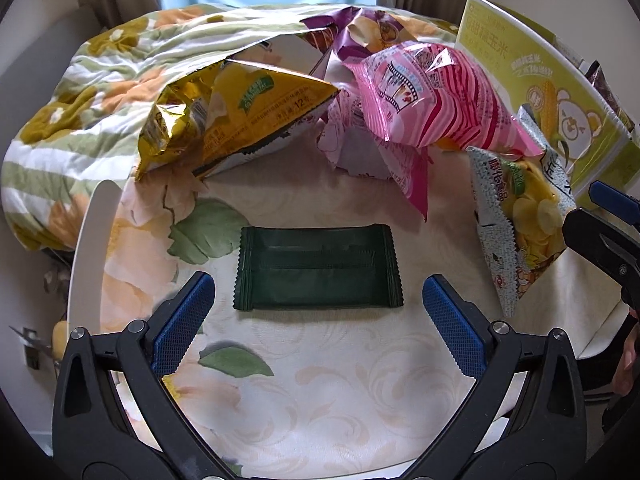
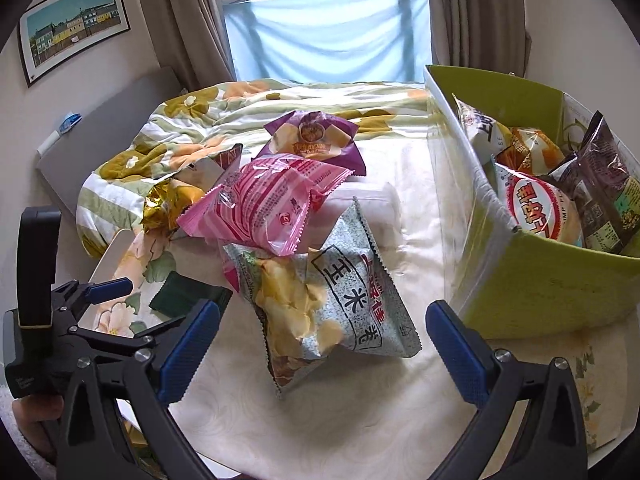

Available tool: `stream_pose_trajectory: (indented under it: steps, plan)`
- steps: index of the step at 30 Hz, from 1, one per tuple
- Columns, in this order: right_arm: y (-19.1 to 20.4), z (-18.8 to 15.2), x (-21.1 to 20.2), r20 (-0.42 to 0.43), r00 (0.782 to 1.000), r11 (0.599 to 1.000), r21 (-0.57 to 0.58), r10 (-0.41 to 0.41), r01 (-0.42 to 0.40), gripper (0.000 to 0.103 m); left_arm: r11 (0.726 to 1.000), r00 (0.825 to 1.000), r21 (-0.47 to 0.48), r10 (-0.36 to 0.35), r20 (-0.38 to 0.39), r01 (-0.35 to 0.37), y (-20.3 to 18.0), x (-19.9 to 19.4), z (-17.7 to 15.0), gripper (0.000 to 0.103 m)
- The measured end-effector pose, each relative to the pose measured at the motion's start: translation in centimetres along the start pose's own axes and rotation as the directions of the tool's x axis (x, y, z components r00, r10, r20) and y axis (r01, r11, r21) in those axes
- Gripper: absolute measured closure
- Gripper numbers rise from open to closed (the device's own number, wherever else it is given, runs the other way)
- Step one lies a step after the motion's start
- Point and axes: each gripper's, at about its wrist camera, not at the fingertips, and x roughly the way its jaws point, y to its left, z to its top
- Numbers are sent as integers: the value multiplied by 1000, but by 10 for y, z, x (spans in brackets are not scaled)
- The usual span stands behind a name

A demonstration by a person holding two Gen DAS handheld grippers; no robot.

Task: Organize snacks
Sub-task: 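Move the left gripper to the dark green packet while the right approaches the green-white chip bag, then grasp the dark green packet with the left gripper while the right grasps the green-white chip bag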

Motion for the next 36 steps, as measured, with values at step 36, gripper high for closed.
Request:
stream_pose_trajectory:
  steps: [36]
  plan:
    - [8,-3,48,-71,996,975,-219,-45,29,30,999,991,-29,28,-130,-32,-9,24,15,38]
